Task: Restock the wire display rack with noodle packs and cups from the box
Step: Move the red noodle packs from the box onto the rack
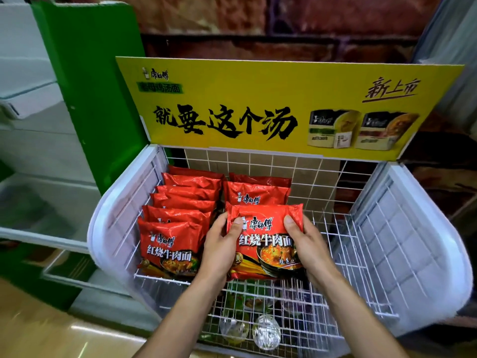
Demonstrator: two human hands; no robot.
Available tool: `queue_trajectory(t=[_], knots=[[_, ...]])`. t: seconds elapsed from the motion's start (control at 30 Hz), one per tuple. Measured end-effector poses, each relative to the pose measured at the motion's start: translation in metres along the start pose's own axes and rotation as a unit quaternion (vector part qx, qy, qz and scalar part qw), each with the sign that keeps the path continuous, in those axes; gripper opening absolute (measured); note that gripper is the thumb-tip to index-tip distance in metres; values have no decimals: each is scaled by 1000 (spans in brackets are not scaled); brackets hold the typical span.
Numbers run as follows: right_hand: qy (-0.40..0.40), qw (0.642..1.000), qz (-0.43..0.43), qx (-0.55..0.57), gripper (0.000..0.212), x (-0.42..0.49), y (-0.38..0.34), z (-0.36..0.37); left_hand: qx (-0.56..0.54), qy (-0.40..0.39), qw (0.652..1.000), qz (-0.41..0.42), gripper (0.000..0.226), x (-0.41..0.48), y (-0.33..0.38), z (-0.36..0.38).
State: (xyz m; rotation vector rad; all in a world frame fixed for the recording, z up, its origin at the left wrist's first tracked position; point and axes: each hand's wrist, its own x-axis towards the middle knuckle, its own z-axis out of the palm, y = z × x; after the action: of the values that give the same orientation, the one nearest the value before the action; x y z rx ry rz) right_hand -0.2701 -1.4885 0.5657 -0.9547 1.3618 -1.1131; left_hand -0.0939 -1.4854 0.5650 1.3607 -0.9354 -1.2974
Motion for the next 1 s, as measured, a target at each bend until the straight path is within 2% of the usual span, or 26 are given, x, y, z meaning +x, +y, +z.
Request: queue_trajectory(t=[0.17, 0.23, 0.33, 0.47, 0.77, 1.0], knots=[[-21, 999, -3, -26, 28, 22, 6, -1, 23, 31, 999, 5, 17, 16, -6, 4], [-32, 998, -7, -45, 31, 28, 8, -2, 27, 37, 999, 3, 21, 21, -8, 4], [-41, 997, -9, -60, 23, 37, 11, -2, 24, 45, 999, -7, 33, 28, -11, 4], [-34, 997, -15, -67, 29, 47, 12, 1, 13, 49, 999, -13, 18, 38, -11, 7], [-16, 994, -49, -99, 23, 64, 17, 11, 20, 85, 996, -19, 41, 65, -16, 8], [-18, 990, -53, -126, 24, 70, 31, 12, 31, 84, 996, -15, 37, 68, -25, 8]])
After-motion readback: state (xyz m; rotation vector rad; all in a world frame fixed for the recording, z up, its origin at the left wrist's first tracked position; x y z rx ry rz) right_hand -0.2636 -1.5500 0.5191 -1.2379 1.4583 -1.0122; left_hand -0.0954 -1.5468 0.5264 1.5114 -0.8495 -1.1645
